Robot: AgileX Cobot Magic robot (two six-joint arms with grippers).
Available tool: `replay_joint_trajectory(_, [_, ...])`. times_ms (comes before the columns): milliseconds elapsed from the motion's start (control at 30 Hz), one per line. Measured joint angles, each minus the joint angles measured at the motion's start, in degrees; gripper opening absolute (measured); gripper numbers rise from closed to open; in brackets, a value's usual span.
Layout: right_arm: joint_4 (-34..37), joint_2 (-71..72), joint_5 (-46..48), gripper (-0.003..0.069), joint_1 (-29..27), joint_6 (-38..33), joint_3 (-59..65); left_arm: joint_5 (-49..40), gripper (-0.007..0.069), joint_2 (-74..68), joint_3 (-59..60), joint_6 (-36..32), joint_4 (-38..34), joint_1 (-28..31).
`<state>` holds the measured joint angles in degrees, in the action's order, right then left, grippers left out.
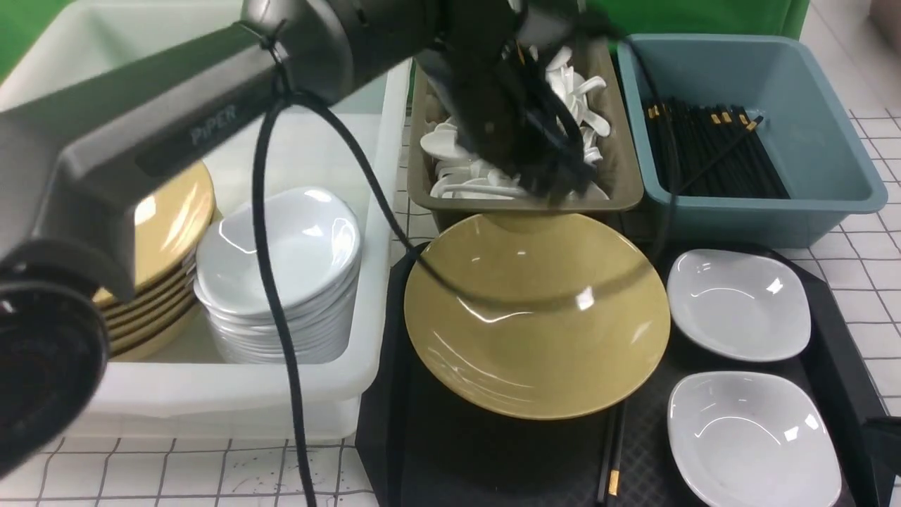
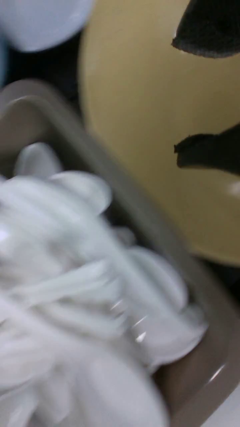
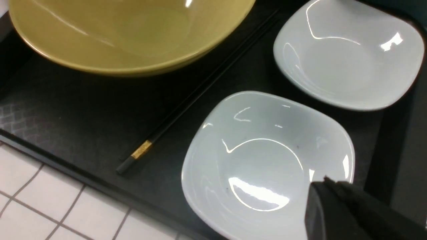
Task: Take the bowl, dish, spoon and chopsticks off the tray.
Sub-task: Use the left arm to put the soup spoon into the small storage box in the middle, then use the left arm to grab the yellow noodle bowl on the left
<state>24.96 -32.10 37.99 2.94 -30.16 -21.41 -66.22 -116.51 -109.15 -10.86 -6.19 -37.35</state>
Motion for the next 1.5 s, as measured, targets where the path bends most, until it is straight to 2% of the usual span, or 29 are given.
replay_joint_trajectory(33, [0.1,0.0,0.0,0.0048,0.0,0.0,0.0,-1.0,0.0251,-0.3,0.2,0.1,-0.1,-0.3])
replay_joint_trajectory(67, [0.2,0.0,0.0,0.005,0.3,0.0,0.0,-3.1,0.0158,-1.8,1.6,0.2,-0.8,-1.6])
replay_joint_trajectory(133, [0.2,0.0,-0.1,0.0052,1.1,0.0,0.0,-3.6,0.0078,-3.8,3.3,0.0,-1.9,-3.0])
replay_joint_trajectory(233, [0.3,0.0,-0.2,0.0055,2.6,0.0,0.0,-3.7,0.0006,-6.4,4.9,-1.5,-3.9,-5.6])
replay_joint_trajectory(400, [0.3,0.0,-0.2,0.0055,3.1,0.0,0.0,-3.4,-0.0008,-7.2,5.0,-6.8,-8.7,-9.7])
replay_joint_trajectory(467, [0.4,0.0,0.5,0.0058,3.1,0.0,0.0,-3.5,-0.0008,-6.0,5.0,-11.5,-15.0,-11.2])
replay_joint_trajectory(533, [0.4,0.0,1.1,0.0059,3.2,0.0,0.0,-3.6,-0.0008,-4.3,5.0,-13.1,-18.2,-11.4])
replay_joint_trajectory(633, [0.4,0.0,1.2,0.0062,3.3,0.0,0.0,-3.6,0.0003,-1.5,4.9,-11.7,-17.6,-9.9])
replay_joint_trajectory(767, [0.8,0.0,1.3,0.0064,3.3,0.0,0.0,-3.0,0.01,1.9,4.6,-5.3,-8.0,-5.0])
replay_joint_trajectory(833, [0.8,0.0,1.3,0.0065,3.4,0.0,0.0,-2.2,0.0197,2.0,4.5,-3.0,-3.6,-2.7])
replay_joint_trajectory(900, [0.9,0.0,1.3,0.0065,3.9,0.0,0.0,-1.0,0.0339,1.3,4.5,-2.1,-0.2,-1.0])
replay_joint_trajectory(1067, [0.9,0.0,1.3,0.0068,5.3,0.0,0.0,3.5,0.0552,-1.1,4.5,-1.4,4.7,-0.5])
replay_joint_trajectory(1200, [0.9,0.0,1.3,0.0069,5.7,-0.1,0.0,5.9,0.0603,-3.6,4.5,-1.4,7.1,-0.5])
replay_joint_trajectory(1267, [0.9,0.0,1.3,0.007,5.7,-0.1,0.0,6.1,0.0591,-5.4,4.5,-2.2,7.5,-0.5])
replay_joint_trajectory(1400, [0.9,0.0,1.3,0.0075,5.7,-0.1,0.0,3.8,0.0391,-9.0,4.5,-9.6,6.2,-0.5])
replay_joint_trajectory(1433, [0.9,0.0,1.3,0.0075,5.7,-0.1,0.0,3.8,0.0379,-9.0,4.5,-9.6,6.2,-0.5])
replay_joint_trajectory(1467, [0.9,0.0,1.3,0.0076,5.7,-0.1,0.0,3.4,0.0297,-8.7,4.1,-11.0,4.7,-0.5])
replay_joint_trajectory(1500, [0.9,0.0,1.3,0.0076,5.7,-0.1,0.0,2.9,0.0262,-8.2,3.8,-11.1,4.0,-0.3])
